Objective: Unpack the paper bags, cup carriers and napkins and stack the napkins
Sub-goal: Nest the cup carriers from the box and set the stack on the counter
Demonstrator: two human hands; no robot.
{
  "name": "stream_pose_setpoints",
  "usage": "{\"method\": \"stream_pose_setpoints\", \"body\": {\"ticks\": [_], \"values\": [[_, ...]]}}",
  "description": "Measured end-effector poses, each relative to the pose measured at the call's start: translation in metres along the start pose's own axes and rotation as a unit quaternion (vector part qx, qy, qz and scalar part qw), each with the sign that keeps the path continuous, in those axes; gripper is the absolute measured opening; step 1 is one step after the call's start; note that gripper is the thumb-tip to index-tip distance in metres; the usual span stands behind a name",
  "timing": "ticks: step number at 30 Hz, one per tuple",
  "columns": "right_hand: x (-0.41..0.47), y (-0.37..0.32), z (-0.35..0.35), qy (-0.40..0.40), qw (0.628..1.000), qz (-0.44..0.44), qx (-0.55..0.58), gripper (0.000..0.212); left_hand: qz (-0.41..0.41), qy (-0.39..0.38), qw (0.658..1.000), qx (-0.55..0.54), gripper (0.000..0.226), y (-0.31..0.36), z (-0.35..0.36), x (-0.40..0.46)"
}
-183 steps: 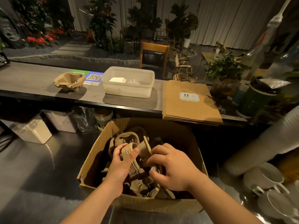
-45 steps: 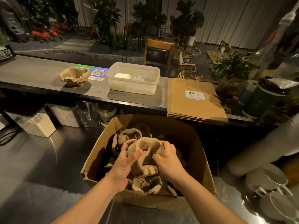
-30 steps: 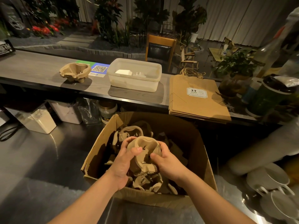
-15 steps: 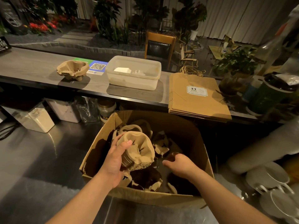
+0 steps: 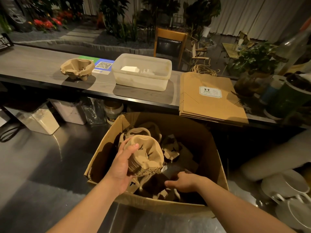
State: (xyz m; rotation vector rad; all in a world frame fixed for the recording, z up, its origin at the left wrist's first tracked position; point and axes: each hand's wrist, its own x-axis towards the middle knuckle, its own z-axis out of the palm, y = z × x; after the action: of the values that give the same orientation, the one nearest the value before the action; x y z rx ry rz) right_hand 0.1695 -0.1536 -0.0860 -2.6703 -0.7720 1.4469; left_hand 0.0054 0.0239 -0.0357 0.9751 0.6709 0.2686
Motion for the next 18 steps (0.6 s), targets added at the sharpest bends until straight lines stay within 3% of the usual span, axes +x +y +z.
{"method": "stream_pose_setpoints", "body": {"ticks": [4, 12, 16, 18], "values": [[-0.003, -0.006, 0.001, -0.001, 1.000, -0.018, -0.002, 0.067, -0.002, 0.000, 1.000, 0.003, 0.069, 0.000, 0.001, 0.000], [-0.003, -0.009, 0.004, -0.005, 0.999, -0.017, 0.030, 0.053, -0.006, 0.003, 1.000, 0.008, 0.066, 0.002, 0.002, 0.000], [0.005, -0.008, 0.003, 0.010, 0.998, -0.020, 0.051, 0.030, -0.009, 0.004, 1.000, 0.005, 0.067, 0.002, 0.002, 0.001], [0.002, -0.007, 0.000, 0.016, 0.997, -0.013, 0.080, 0.035, -0.010, 0.003, 1.000, 0.001, 0.065, 0.002, 0.001, 0.001]]}}
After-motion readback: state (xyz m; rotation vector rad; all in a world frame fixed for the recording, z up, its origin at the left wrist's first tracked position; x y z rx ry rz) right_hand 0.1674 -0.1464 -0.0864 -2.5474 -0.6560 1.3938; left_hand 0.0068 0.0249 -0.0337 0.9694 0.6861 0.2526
